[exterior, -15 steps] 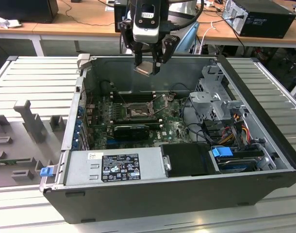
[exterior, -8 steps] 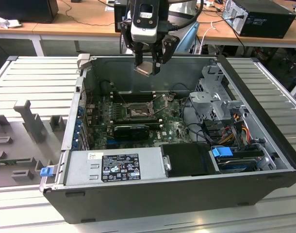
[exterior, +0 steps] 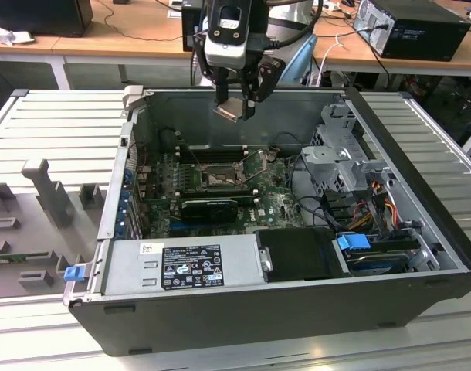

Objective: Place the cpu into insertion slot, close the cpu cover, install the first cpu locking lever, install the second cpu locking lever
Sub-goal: 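Place the cpu into insertion slot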

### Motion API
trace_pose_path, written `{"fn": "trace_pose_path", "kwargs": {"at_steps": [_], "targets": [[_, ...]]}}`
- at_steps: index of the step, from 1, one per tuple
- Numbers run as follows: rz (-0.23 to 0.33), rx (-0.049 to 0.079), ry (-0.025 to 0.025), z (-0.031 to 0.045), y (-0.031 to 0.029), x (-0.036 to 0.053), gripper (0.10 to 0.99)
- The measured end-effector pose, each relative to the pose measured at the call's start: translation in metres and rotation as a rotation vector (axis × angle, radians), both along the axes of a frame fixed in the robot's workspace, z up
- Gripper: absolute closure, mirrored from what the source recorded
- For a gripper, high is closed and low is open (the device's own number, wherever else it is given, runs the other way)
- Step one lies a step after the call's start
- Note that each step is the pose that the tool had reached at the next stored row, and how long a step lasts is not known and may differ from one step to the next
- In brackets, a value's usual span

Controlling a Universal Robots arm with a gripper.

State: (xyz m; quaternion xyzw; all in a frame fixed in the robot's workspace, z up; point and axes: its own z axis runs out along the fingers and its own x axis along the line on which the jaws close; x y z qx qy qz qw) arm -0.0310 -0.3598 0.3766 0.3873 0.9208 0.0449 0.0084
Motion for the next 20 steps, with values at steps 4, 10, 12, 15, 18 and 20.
{"fn": "trace_pose_path", "kwargs": {"at_steps": [4,10,12,15,18,20], "targets": [[-0.021,0.000,0.0000,-0.0001,0.0000,0.0000,0.545],[-0.061,0.000,0.0000,-0.0007,0.0000,0.0000,0.545],[-0.084,0.000,0.0000,-0.0012,0.0000,0.0000,0.545],[-0.131,0.000,0.0000,-0.0023,0.0000,0.0000,0.545],[-0.193,0.000,0.0000,-0.0030,0.0000,0.0000,0.545],[-0.217,0.000,-0.0001,-0.0033,0.0000,0.0000,0.545]]}}
